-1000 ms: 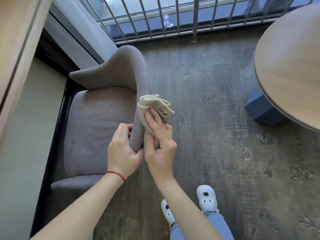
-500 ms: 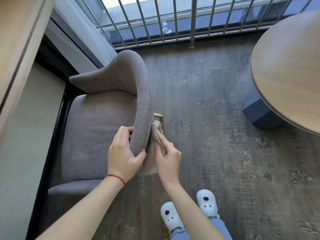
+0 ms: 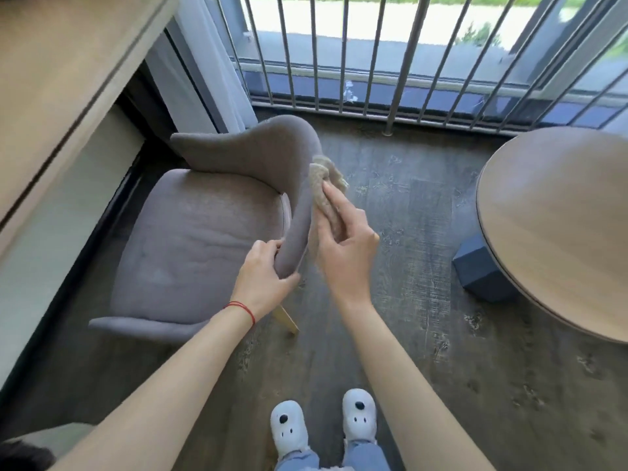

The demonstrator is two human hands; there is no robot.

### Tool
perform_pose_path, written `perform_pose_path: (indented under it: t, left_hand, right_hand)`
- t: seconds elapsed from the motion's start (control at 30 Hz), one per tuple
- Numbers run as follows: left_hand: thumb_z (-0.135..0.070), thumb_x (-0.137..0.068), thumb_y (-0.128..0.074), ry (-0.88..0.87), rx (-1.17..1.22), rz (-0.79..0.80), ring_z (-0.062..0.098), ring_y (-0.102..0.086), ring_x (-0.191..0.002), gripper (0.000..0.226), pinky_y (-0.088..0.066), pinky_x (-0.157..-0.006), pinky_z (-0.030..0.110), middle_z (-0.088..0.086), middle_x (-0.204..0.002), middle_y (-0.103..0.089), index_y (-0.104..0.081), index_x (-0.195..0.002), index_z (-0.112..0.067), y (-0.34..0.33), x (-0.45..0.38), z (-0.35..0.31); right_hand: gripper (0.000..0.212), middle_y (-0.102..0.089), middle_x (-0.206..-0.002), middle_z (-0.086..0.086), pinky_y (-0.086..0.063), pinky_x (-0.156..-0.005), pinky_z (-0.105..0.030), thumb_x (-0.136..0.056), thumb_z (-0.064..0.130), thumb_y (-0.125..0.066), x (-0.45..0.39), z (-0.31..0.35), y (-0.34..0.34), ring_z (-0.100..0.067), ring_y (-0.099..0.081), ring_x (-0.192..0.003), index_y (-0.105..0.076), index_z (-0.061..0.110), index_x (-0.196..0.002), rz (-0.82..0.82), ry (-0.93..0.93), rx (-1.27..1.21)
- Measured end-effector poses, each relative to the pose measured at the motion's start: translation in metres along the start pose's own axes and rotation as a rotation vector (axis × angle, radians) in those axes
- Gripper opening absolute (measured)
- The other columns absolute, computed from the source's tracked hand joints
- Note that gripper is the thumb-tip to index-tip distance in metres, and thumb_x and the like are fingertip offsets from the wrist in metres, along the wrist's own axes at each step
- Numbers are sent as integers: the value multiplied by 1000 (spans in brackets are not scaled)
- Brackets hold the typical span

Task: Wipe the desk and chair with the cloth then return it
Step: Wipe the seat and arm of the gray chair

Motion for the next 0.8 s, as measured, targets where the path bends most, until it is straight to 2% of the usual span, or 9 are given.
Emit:
perform_pose_path:
  t: [0.1,0.2,0.27,0.33,0.4,0.5,0.57,0.67,0.8]
  left_hand:
    - [-19,-87,-61,57,410,-67,19,-52,-116,44,-46,-97,38,1,-120,-57,-51,-129,-13,51,21,-33]
    - [-10,-95,-40,56,887,-142,-4,-67,-83,27,-52,-68,11,-16,-82,-71,-57,-115,-6,122,59,-56]
    - [6,-85,-45,-8,1139,-133,-6,-68,-71,28,-51,-62,9,-12,-66,-70,-67,-100,-2,170,87,-56]
    - [-3,-67,-56,-90,1300,-162,13,-70,-86,25,-56,-74,24,2,-81,-74,-74,-84,-8,221,117,-55]
    - [-14,-69,-60,-142,1496,-246,23,-65,-100,30,-53,-85,33,8,-100,-71,-72,-96,-10,268,144,-47]
    - [-19,-79,-53,-152,1591,-353,23,-62,-105,37,-51,-90,34,10,-110,-68,-65,-113,-11,323,179,-23]
    - [-17,-79,-50,-144,1577,-448,25,-61,-105,37,-46,-94,38,12,-109,-69,-66,-112,-10,354,202,1]
    - [-17,-71,-48,-93,1597,-605,22,-66,-96,37,-52,-87,34,11,-99,-73,-71,-100,-9,398,247,54]
    - [-16,-64,-44,-27,1575,-700,22,-67,-88,40,-53,-84,39,12,-91,-73,-70,-92,-6,451,317,123]
  right_hand:
    - [37,-68,-120,-7,-45,-96,-16,-81,-4,-66,-2,82,-11,-21,-61,-106,-66,6,-117,190,339,-6]
    - [41,-64,-124,-2,-45,-101,-24,-81,0,-69,10,160,-32,-17,-57,-110,-62,7,-121,381,492,-49]
    - [37,-66,-123,-3,-45,-101,-27,-82,4,-70,23,207,-48,-16,-58,-114,-64,8,-119,505,538,-93]
    - [30,-68,-121,-2,-46,-97,-24,-84,10,-70,39,250,-66,-17,-58,-112,-67,9,-114,661,580,-91]
    - [25,-68,-119,0,-46,-95,-23,-88,13,-66,58,288,-87,-17,-58,-110,-69,10,-112,795,598,-89]
    - [23,-66,-122,-2,-48,-100,-35,-91,7,-60,92,331,-123,-15,-56,-117,-68,10,-113,915,613,-151]
    - [33,-57,-131,-2,-46,-103,-44,-89,8,-62,115,355,-154,-16,-50,-126,-61,15,-121,1004,516,-202]
    - [65,-46,-141,0,-43,-108,-45,-79,16,-74,161,387,-207,-16,-46,-130,-42,26,-136,1246,178,-209]
    - [60,-67,-123,-4,-49,-101,-44,-73,23,-75,239,416,-278,-19,-65,-111,-52,19,-128,1616,-86,-223]
Point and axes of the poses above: each hand's wrist, its own x-axis away from the middle knuckle, its own y-axis out of the back of the hand, z = x × y, the point moved 2 cm from there along -x, towards the middle knuckle
